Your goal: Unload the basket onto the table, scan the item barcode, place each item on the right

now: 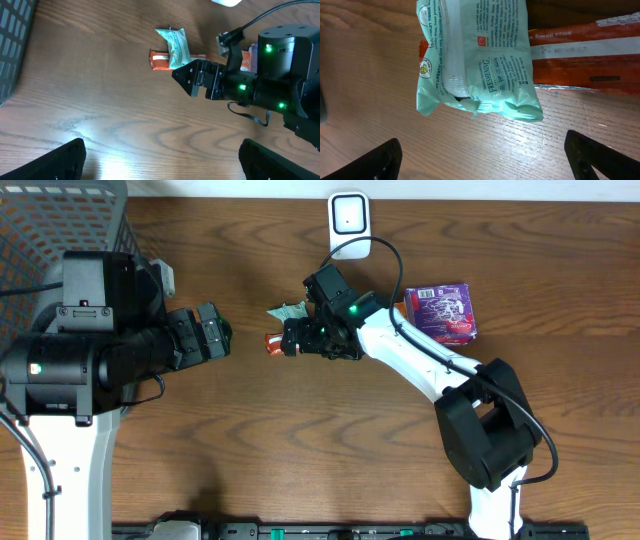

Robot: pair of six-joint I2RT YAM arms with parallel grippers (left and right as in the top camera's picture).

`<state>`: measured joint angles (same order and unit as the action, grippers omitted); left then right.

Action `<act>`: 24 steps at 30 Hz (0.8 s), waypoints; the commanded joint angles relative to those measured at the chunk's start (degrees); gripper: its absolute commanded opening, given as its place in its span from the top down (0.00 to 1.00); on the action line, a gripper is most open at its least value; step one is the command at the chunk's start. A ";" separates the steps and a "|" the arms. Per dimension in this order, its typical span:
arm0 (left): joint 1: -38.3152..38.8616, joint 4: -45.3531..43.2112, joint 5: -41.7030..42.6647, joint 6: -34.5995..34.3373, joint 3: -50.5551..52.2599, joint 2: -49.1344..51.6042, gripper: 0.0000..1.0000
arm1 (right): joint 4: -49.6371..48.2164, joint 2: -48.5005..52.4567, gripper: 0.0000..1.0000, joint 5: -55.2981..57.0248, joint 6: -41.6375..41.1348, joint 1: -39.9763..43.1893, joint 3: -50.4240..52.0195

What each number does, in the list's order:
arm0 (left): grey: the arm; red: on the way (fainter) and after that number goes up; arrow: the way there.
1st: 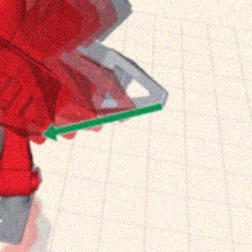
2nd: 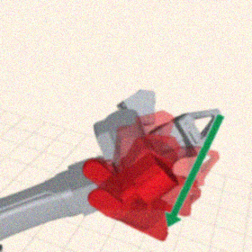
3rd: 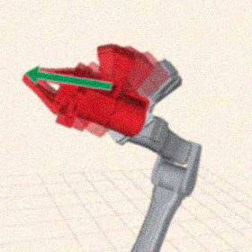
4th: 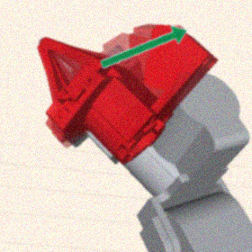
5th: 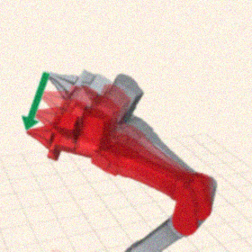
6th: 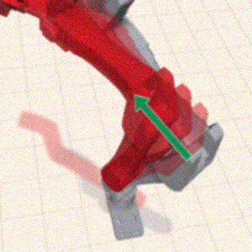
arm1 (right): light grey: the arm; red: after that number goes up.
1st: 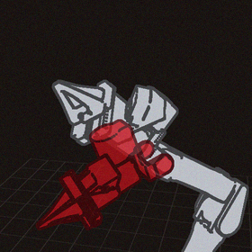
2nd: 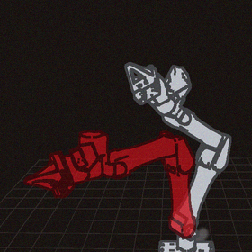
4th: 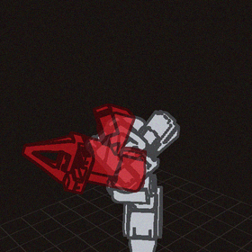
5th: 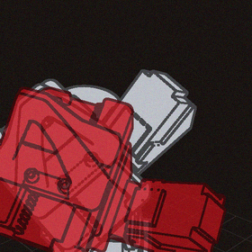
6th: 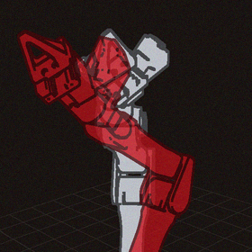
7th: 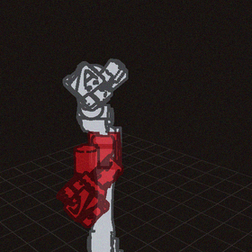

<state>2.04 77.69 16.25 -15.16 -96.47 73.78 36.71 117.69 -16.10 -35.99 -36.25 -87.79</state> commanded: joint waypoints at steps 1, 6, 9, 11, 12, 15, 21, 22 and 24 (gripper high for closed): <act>0.17 0.02 0.22 0.55 -0.94 0.07 0.02 | -0.07 -0.37 0.01 -0.26 -0.20 -0.07 -0.20; 0.17 0.00 0.22 0.55 -0.94 0.07 0.02 | -0.07 -0.37 0.01 0.83 -0.20 -0.07 -0.20; 0.17 0.00 0.22 0.55 -0.94 0.07 0.02 | -0.07 -0.37 0.01 0.83 -0.20 -0.09 -0.20; 0.17 0.02 0.22 0.55 -0.94 0.07 0.02 | -0.07 -0.37 0.01 0.94 -0.20 -0.09 -0.20; 0.17 0.02 0.22 0.55 -0.94 0.07 0.02 | -0.07 -0.37 0.01 1.11 -0.20 -0.07 -0.20; 0.17 0.02 0.22 0.55 -0.94 0.07 0.02 | -0.11 -0.37 0.01 1.92 -0.20 -0.09 -0.20; 0.17 0.00 0.22 0.55 -0.94 0.07 0.02 | -0.04 -0.37 0.01 2.49 -0.20 -0.09 -0.20; 0.17 0.02 0.22 0.55 -0.94 0.07 0.02 | -0.04 -0.37 0.01 2.49 -0.20 -0.17 -0.20; 0.17 0.00 0.22 0.55 -0.94 0.07 0.02 | -0.07 -0.37 0.01 2.49 -0.20 -0.22 -0.20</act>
<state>2.04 77.69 16.23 -15.16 -96.47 73.78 36.64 117.69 -14.37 -35.99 -36.25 -87.79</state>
